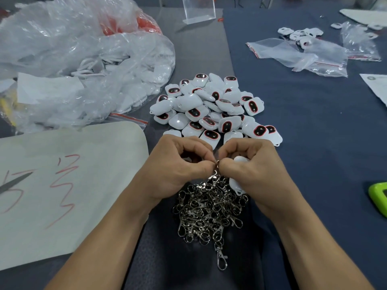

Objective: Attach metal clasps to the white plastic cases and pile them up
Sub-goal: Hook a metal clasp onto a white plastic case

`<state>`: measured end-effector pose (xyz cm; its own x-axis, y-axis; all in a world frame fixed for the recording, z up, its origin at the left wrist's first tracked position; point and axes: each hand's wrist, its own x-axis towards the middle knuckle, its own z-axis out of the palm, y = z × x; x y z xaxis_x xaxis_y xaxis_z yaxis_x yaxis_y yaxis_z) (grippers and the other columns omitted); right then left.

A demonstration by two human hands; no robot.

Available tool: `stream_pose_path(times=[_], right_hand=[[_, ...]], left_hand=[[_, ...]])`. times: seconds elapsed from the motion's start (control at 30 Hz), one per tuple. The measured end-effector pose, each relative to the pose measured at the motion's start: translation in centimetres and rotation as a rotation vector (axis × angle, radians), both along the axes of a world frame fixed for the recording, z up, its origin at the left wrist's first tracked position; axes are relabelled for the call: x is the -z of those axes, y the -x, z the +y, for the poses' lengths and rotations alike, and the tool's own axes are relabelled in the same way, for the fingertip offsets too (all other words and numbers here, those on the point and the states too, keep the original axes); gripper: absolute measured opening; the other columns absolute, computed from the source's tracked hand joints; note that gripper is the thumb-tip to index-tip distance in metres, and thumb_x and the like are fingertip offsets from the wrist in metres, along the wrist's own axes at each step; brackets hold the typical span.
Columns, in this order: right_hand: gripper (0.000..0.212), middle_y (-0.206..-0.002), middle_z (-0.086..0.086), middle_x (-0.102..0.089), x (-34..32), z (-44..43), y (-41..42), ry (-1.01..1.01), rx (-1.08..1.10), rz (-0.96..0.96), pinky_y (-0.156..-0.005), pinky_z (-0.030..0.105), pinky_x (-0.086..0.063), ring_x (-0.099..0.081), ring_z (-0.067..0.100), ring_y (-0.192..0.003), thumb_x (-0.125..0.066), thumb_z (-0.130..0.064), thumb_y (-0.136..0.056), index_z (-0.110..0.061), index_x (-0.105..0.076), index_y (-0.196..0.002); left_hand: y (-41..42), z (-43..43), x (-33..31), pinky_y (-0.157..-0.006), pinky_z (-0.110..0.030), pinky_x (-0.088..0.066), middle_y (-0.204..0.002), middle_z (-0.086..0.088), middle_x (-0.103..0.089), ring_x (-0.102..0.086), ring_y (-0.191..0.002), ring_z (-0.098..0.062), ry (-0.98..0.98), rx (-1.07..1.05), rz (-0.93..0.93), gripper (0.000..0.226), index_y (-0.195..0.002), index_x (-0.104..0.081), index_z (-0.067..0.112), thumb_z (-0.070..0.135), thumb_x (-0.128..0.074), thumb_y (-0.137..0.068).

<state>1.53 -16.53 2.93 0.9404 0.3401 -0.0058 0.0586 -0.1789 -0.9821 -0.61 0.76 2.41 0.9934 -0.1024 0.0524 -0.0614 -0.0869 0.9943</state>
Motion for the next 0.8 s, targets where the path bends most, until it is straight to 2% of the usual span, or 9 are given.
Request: stream_pose_path(times=[0.07,0.13,0.23,0.33,0.43,0.53,0.63,0.7,0.8], right_hand=[[0.008,-0.058,0.001,-0.058,-0.04,0.13,0.02,-0.079,0.037,0.05,-0.047,0.021,-0.037,-0.047,0.01,-0.054,-0.063,-0.009,-0.064,-0.015,-0.068,-0.061],[0.01,-0.059,0.003,-0.058,-0.08,0.21,0.06,-0.166,0.055,0.114,-0.047,0.019,-0.038,-0.048,0.01,-0.053,-0.063,-0.005,-0.067,-0.012,-0.069,-0.063],[0.008,-0.054,-0.001,-0.056,-0.12,0.27,0.0,-0.268,0.036,0.196,-0.051,0.018,-0.038,-0.047,0.006,-0.048,-0.064,-0.004,-0.069,-0.01,-0.068,-0.066],[0.013,-0.062,0.002,-0.061,-0.3,0.31,-0.09,-0.322,0.026,0.252,-0.056,0.018,-0.045,-0.052,0.009,-0.058,-0.068,-0.001,-0.07,-0.013,-0.071,-0.065],[0.029,-0.059,0.002,-0.062,-0.31,0.44,-0.01,-0.312,0.029,0.259,-0.056,0.016,-0.046,-0.054,0.005,-0.052,-0.066,0.011,-0.082,-0.012,-0.072,-0.065],[0.033,-0.062,0.004,-0.064,-0.28,0.56,0.08,-0.309,0.038,0.268,-0.058,0.017,-0.048,-0.058,0.007,-0.055,-0.063,0.012,-0.083,-0.013,-0.072,-0.063],[0.03,-0.064,0.005,-0.066,-0.3,0.63,0.1,-0.316,0.028,0.296,-0.06,0.017,-0.05,-0.059,0.008,-0.059,-0.064,0.011,-0.082,-0.012,-0.073,-0.066],[0.019,-0.062,0.003,-0.067,-0.21,0.64,0.08,-0.33,0.019,0.324,-0.064,0.019,-0.051,-0.06,0.008,-0.058,-0.069,0.007,-0.078,-0.01,-0.073,-0.069],[0.007,-0.073,0.009,-0.069,-0.1,0.6,0.06,-0.317,0.007,0.348,-0.078,0.031,-0.049,-0.062,0.014,-0.071,-0.071,-0.007,-0.068,-0.012,-0.075,-0.071]], left_hand=[[0.04,0.04,-0.07,-0.064,-0.026,-0.049,-0.082,0.005,-0.071,-0.062,-0.071,-0.013,0.011,-0.004,-0.005,0.007,-0.065,-0.078,0.023,0.022,-0.078,-0.058],[0.07,-0.12,-0.02,-0.062,-0.023,-0.048,-0.081,0.006,-0.071,-0.062,-0.07,-0.011,0.013,-0.024,-0.014,0.012,-0.065,-0.078,0.023,0.012,-0.08,-0.061],[0.02,-0.54,0.19,-0.061,-0.02,-0.048,-0.079,0.006,-0.071,-0.063,-0.068,-0.009,0.011,-0.087,-0.07,0.017,-0.063,-0.078,0.022,0.004,-0.077,-0.064],[-0.02,-0.75,0.28,-0.066,-0.018,-0.049,-0.08,0.007,-0.071,-0.064,-0.072,-0.006,0.017,-0.148,-0.122,0.017,-0.064,-0.078,0.024,0.007,-0.079,-0.063],[0.03,-0.86,0.2,-0.069,-0.02,-0.05,-0.082,0.007,-0.071,-0.065,-0.074,-0.008,0.043,-0.174,-0.145,0.01,-0.065,-0.077,0.027,0.019,-0.079,-0.059],[0.07,-0.77,0.08,-0.069,-0.024,-0.051,-0.081,0.007,-0.07,-0.065,-0.074,-0.009,0.05,-0.163,-0.137,0.008,-0.065,-0.078,0.026,0.021,-0.077,-0.058],[0.06,-0.47,-0.1,-0.069,-0.024,-0.05,-0.08,0.007,-0.07,-0.064,-0.073,-0.009,0.038,-0.14,-0.116,0.014,-0.064,-0.077,0.02,0.007,-0.08,-0.058],[0.04,-0.28,-0.22,-0.068,-0.024,-0.05,-0.08,0.006,-0.07,-0.063,-0.072,-0.009,0.047,-0.122,-0.101,0.018,-0.064,-0.078,0.018,0.001,-0.078,-0.06],[0.12,-0.13,-0.28,-0.068,-0.026,-0.05,-0.08,0.006,-0.07,-0.063,-0.073,-0.01,0.04,-0.116,-0.097,0.017,-0.063,-0.078,0.021,0.006,-0.08,-0.056]])
